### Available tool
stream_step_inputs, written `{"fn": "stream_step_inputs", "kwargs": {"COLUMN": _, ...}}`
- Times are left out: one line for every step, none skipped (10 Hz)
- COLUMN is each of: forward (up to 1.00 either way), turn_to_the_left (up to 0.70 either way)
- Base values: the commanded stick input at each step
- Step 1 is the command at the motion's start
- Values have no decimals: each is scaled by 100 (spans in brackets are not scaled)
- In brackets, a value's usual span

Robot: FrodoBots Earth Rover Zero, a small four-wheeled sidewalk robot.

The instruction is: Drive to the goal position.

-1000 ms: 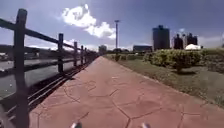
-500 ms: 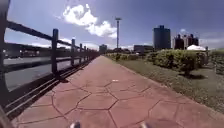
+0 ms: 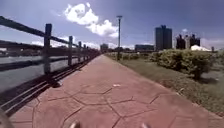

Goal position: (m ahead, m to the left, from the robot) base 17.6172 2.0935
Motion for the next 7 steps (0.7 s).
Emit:
{"fn": "stream_step_inputs", "kwargs": {"forward": 85, "turn_to_the_left": 0}}
{"fn": "stream_step_inputs", "kwargs": {"forward": 85, "turn_to_the_left": 0}}
{"fn": "stream_step_inputs", "kwargs": {"forward": 85, "turn_to_the_left": 0}}
{"fn": "stream_step_inputs", "kwargs": {"forward": 85, "turn_to_the_left": 0}}
{"fn": "stream_step_inputs", "kwargs": {"forward": 85, "turn_to_the_left": 0}}
{"fn": "stream_step_inputs", "kwargs": {"forward": 85, "turn_to_the_left": 0}}
{"fn": "stream_step_inputs", "kwargs": {"forward": 85, "turn_to_the_left": 0}}
